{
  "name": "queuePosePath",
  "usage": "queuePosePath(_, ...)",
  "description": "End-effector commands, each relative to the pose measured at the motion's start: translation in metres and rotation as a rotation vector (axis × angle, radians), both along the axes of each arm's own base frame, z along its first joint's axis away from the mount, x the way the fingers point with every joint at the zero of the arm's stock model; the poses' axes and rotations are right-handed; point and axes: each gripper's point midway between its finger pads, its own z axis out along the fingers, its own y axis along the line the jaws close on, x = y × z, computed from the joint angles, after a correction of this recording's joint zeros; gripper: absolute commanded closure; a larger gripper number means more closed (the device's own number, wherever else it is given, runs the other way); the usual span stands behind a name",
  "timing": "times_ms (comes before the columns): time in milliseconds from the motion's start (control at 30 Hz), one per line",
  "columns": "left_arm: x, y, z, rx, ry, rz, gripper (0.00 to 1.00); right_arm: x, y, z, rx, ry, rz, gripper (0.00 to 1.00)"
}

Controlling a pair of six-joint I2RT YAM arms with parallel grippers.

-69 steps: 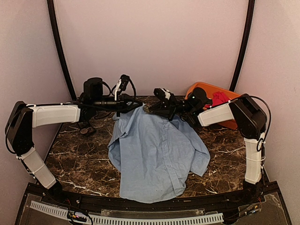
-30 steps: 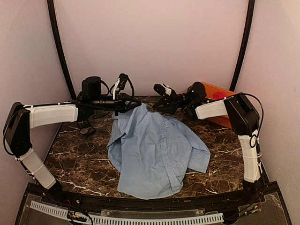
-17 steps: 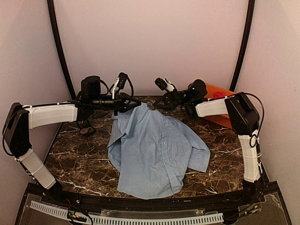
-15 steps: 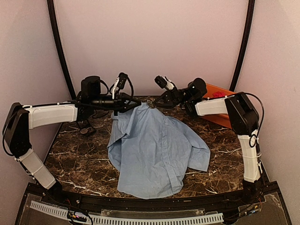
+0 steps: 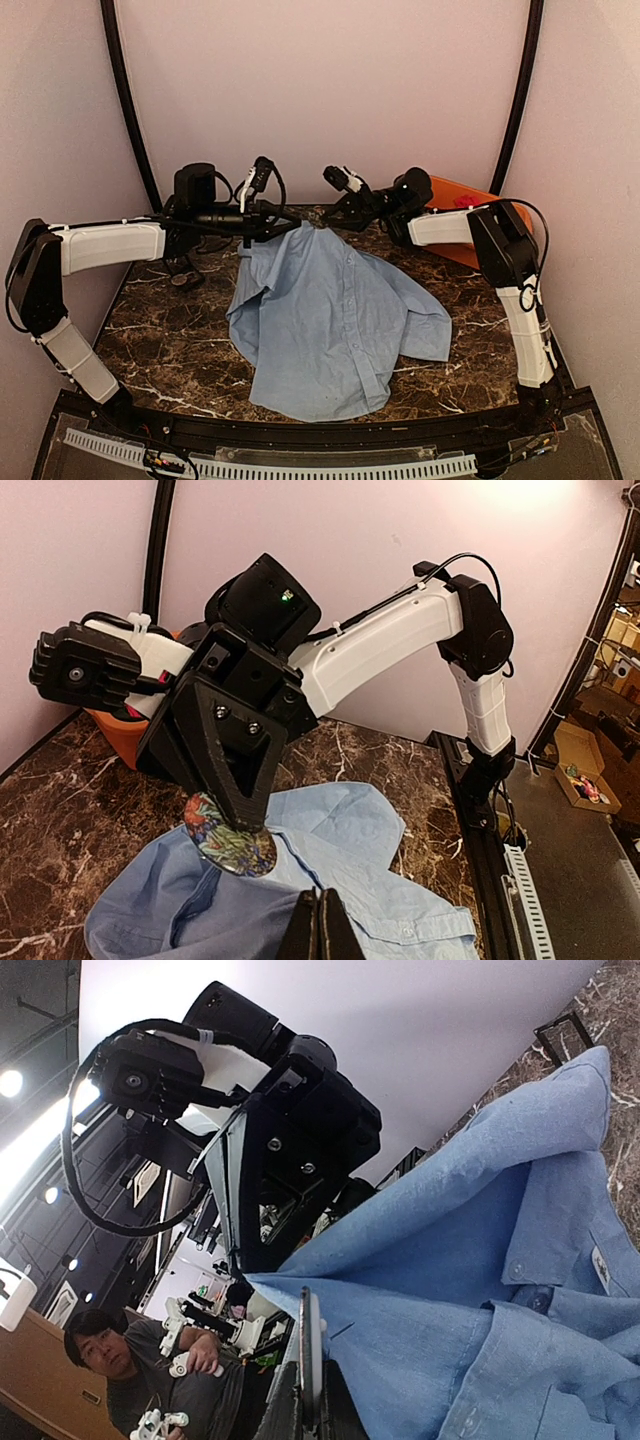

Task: Pin the brooch onto the clothing
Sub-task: Cross the brooch on the flattened clothing.

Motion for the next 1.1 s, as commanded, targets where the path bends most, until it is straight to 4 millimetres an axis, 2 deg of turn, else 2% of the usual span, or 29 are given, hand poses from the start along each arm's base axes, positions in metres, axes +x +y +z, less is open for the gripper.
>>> queuePosePath(0, -0.012, 0.000, 0.012, -0.012, -0.005, -0.029, 0.98, -0.035, -0.030, -0.022, -0.022, -0.447, 0.199, 1.00)
queuePosePath(133, -0.016, 0.000, 0.004, 0.011, 0.030, -0.025, 0.87, -0.035, -0.030, -0.024, -0.040, -0.446, 0.208, 1.00)
queuePosePath(167, -0.015, 0.000, 0.000, 0.023, 0.040, -0.015, 0.80, -0.035, -0.031, -0.023, -0.040, -0.445, 0.206, 1.00)
queuePosePath(233, -0.016, 0.001, -0.004, 0.040, 0.053, 0.002, 0.71, -0.035, -0.031, -0.025, -0.048, -0.432, 0.205, 1.00)
queuePosePath(400, -0.008, 0.006, 0.002, 0.051, 0.048, 0.088, 0.56, -0.033, -0.028, -0.019, -0.028, -0.398, 0.175, 1.00)
queuePosePath(600, -0.001, 0.012, 0.019, 0.013, 0.010, 0.162, 0.52, -0.024, -0.029, 0.008, 0.074, -0.349, 0.066, 1.00)
queuePosePath(733, 0.002, 0.013, 0.022, 0.002, 0.000, 0.184, 0.52, -0.014, -0.034, 0.025, 0.173, -0.351, -0.038, 1.00)
queuePosePath(900, 0.001, 0.012, 0.024, -0.009, -0.001, 0.183, 0.52, -0.008, -0.031, 0.024, 0.229, -0.448, -0.121, 1.00)
queuePosePath(1067, -0.002, 0.011, 0.027, -0.007, -0.006, 0.178, 0.52, -0.001, -0.029, 0.014, 0.241, -0.529, -0.161, 1.00)
